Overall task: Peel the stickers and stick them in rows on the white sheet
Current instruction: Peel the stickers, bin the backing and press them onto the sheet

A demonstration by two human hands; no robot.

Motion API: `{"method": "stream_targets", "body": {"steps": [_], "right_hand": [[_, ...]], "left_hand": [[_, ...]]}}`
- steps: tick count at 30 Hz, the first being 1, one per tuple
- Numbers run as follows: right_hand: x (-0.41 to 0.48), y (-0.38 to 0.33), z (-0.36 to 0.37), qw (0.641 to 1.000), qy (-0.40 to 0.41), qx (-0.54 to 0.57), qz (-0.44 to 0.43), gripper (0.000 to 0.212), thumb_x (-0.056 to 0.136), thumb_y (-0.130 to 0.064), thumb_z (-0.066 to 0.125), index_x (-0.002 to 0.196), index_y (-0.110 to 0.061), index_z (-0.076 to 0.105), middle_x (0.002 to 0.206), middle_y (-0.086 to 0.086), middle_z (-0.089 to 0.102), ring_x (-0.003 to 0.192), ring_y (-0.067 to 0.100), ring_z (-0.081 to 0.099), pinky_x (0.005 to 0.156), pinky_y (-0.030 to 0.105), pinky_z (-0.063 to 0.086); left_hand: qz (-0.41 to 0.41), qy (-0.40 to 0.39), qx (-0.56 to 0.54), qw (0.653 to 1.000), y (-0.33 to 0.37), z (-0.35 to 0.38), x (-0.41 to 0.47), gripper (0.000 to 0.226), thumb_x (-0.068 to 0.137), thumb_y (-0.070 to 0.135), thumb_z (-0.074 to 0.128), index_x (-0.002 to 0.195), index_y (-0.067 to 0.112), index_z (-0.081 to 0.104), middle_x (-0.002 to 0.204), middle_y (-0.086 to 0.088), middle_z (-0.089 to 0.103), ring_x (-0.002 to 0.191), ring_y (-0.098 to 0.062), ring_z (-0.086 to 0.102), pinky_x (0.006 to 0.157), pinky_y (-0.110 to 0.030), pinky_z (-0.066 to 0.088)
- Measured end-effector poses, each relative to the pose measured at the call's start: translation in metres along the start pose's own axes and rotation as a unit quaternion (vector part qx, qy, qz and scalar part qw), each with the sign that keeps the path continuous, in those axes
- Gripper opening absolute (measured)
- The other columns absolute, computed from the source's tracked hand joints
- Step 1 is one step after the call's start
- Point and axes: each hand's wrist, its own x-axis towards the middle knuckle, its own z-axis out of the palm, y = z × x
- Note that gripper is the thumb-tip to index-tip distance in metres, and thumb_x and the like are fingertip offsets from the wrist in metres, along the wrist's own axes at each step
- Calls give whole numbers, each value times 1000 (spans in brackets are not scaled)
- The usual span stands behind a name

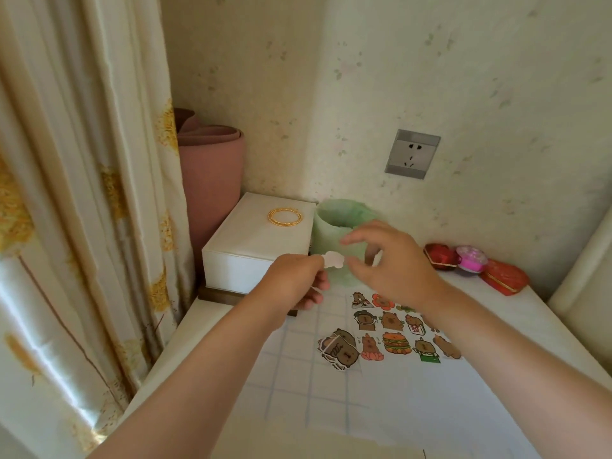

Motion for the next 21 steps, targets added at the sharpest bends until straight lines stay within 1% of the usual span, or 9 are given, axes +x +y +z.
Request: {"method": "stream_targets", "body": {"steps": [3,6,8,12,15,16,18,20,21], "right_hand": [[-33,-2,-3,999,-18,-37,-24,30,76,-34,82,104,-37,71,109,-21,59,67,10,59,67,24,50],[-52,5,-1,997,6,-65,-31,13,81,-36,80,92,-37,74,104,-22,61,66,7,56,63,16,44],[-60,10,-1,996,18,-78,-29,5,84,-35,77,88,-37,75,101,-21,62,64,6,56,61,16,42],[-67,18,-3,999,23,-32,35,5,85,-34,77,84,-37,74,95,-22,63,64,7,58,61,20,45],[-68,23,-5,990,16,32,137,7,83,-37,78,79,-35,73,81,-25,65,62,4,60,63,24,48],[-68,25,-6,981,-5,63,183,8,82,-38,79,78,-34,74,72,-26,65,60,3,60,62,25,50],[-70,30,-9,952,-53,153,259,8,82,-32,81,79,-26,77,60,-15,67,54,6,59,62,30,53],[-72,35,-12,928,-82,201,304,4,84,-24,79,83,-20,77,60,-4,69,53,10,58,57,27,50],[-73,37,-14,922,-84,208,315,2,85,-22,78,85,-20,77,64,-1,70,53,11,59,55,25,47]], "left_hand": [[-30,-52,-30,998,-5,9,-5,21,93,14,47,75,10,56,64,-2,61,49,-16,52,46,-21,41],[-66,-120,-57,989,-13,19,-9,18,91,13,47,76,11,54,66,-3,60,53,-17,53,47,-22,44],[-88,-152,-66,982,-17,25,-10,18,91,14,48,75,11,56,68,-4,60,55,-17,54,47,-22,44],[-120,-187,-85,971,-21,30,-10,19,92,22,53,77,12,59,72,-3,60,57,-17,55,48,-22,45],[-151,-170,-102,968,-21,33,-8,22,91,31,56,80,13,58,70,-4,60,56,-19,55,49,-22,43],[-137,-141,-93,976,-22,35,-7,21,92,31,57,83,12,57,70,-4,59,55,-18,54,48,-23,42],[-51,-53,-15,997,-25,41,-2,13,93,24,61,88,12,59,72,-3,60,57,-16,55,51,-25,44],[57,16,102,993,-29,46,2,8,91,24,66,89,16,65,81,-1,64,67,-15,60,61,-27,49],[97,27,148,984,-31,47,3,7,89,27,68,89,21,68,87,2,66,75,-14,62,68,-28,50]]}}
